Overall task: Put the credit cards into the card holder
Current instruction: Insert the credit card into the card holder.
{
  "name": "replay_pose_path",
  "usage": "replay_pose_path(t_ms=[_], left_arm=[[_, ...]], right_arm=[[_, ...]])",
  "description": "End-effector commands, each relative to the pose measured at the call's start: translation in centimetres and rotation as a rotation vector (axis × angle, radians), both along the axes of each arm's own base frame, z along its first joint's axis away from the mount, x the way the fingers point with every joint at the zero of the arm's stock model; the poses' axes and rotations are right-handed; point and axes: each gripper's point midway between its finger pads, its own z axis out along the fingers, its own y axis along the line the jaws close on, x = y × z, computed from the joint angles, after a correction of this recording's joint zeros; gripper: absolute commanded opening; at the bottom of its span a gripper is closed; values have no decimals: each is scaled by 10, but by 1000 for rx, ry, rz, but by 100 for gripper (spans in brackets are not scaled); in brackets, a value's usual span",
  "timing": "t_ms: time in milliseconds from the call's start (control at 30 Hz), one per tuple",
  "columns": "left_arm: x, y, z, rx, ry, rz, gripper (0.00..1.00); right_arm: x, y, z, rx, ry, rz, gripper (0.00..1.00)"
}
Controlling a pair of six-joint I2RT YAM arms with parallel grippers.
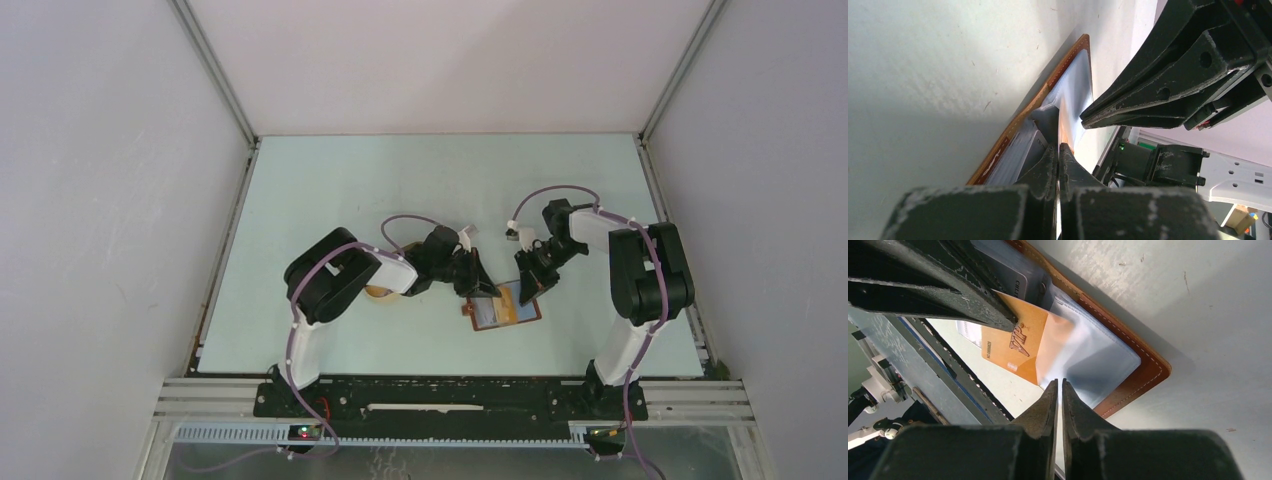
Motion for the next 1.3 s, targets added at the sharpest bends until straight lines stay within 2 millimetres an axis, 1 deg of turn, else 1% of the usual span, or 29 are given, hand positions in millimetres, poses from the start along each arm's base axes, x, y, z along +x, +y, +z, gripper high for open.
replay_pose_path(t_ms=[0, 100, 233, 400, 500, 567, 633, 767, 967, 1067, 1133, 1267], left_arm=[[11, -4, 0, -26, -16, 30, 0], [11, -4, 1, -50, 0, 37, 0], [12, -4, 2, -66, 14, 47, 0], [12, -3, -1, -60, 18, 56, 0], [13, -1, -4, -52, 20, 63, 0], [13, 0, -5, -49, 20, 69, 0], [14, 0, -5, -46, 18, 75, 0], [16, 2, -8, -30, 1, 100, 0], [20, 6, -10, -20, -22, 133, 0], [22, 8, -9, -21, -36, 151, 0], [24, 7, -8, -25, -43, 156, 0], [24, 3, -7, -34, -48, 158, 0]], right_arm=[[19, 2, 21, 55, -70, -42, 14], [25, -5, 25, 61, -90, -78, 14], [29, -16, 23, 34, -90, -113, 16], [34, -28, 19, -25, -113, -140, 27], [36, -31, 15, -52, -115, -148, 34], [36, -32, 12, -65, -107, -149, 36], [35, -31, 8, -77, -98, -143, 37], [31, -28, 3, -95, -75, -122, 34], [25, -24, -2, -104, -42, -104, 27], [23, -24, -4, -108, -31, -99, 21], [22, -23, -5, -108, -24, -94, 18], [20, -21, -5, -109, -19, -86, 16]])
